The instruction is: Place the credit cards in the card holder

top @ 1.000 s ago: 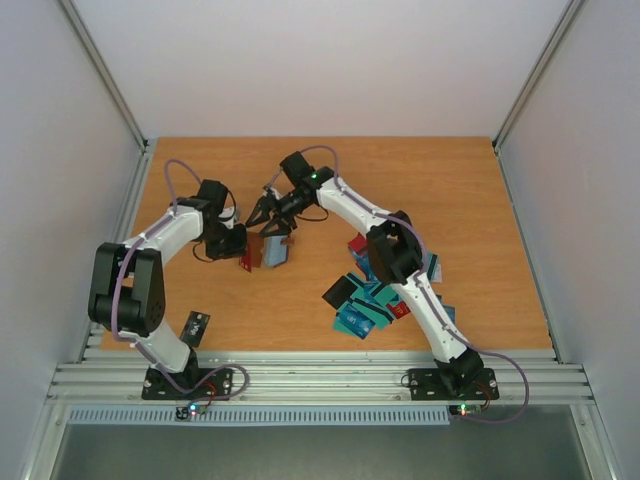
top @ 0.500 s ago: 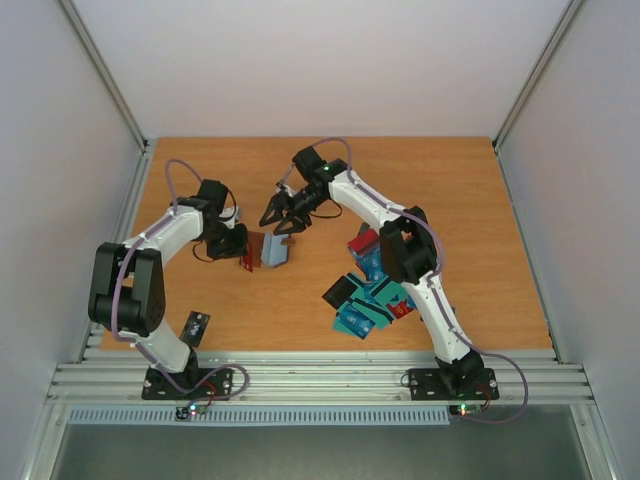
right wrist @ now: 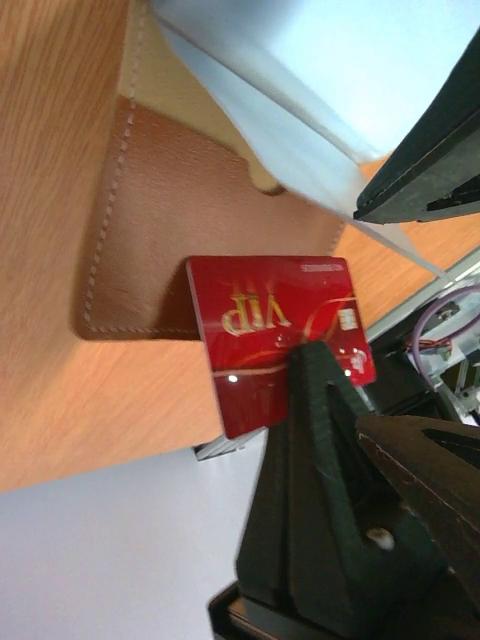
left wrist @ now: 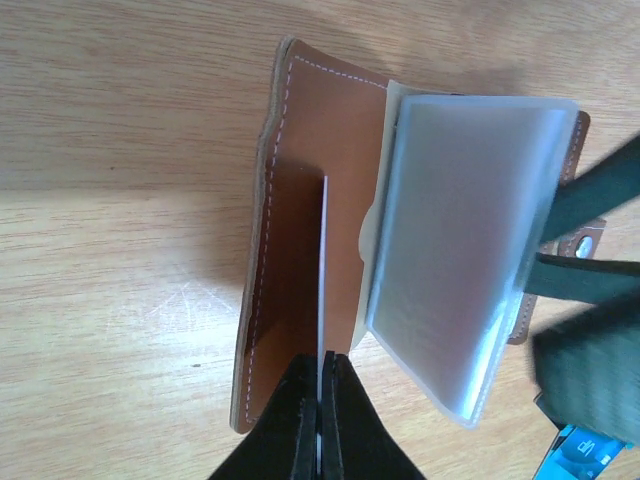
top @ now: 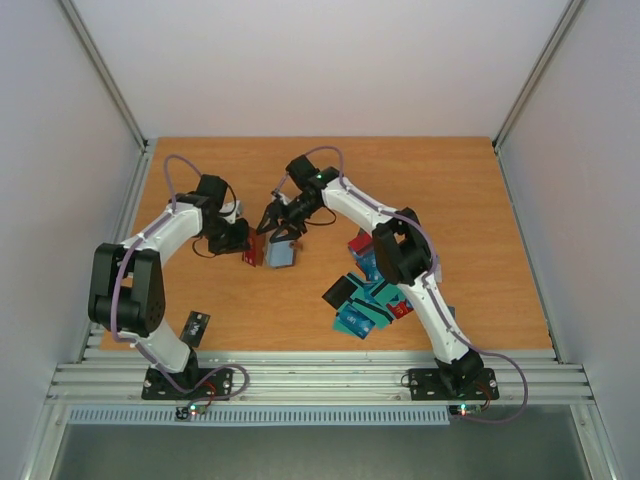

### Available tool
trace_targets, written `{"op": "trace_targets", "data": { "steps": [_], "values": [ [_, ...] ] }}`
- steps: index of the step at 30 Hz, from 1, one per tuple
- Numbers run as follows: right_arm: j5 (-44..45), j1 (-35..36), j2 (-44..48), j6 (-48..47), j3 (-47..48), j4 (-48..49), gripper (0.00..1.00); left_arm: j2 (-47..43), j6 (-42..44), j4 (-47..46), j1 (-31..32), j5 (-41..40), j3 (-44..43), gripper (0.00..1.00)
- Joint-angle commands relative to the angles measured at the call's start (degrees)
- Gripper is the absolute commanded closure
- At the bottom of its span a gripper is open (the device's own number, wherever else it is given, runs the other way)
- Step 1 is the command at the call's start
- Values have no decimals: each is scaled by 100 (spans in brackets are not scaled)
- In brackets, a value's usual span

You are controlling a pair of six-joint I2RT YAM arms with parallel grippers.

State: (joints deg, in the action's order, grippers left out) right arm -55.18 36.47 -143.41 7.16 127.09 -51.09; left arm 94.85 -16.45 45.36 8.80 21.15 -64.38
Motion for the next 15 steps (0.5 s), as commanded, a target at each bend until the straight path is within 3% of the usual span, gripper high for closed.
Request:
{"op": "trace_targets", "data": {
  "steps": [1, 10, 15],
  "values": [
    [-126, 44, -402, 280, 329, 339, 46, -198, 10, 28, -9, 177, -62, 100],
    [-431, 105, -832, 1265, 550, 1612, 45, -1190, -178, 540, -7, 739, -14, 100],
    [-415, 109, -1204, 1366, 843, 1569, 45, -1784, -343, 610, -3, 837, 347, 100]
  ]
}}
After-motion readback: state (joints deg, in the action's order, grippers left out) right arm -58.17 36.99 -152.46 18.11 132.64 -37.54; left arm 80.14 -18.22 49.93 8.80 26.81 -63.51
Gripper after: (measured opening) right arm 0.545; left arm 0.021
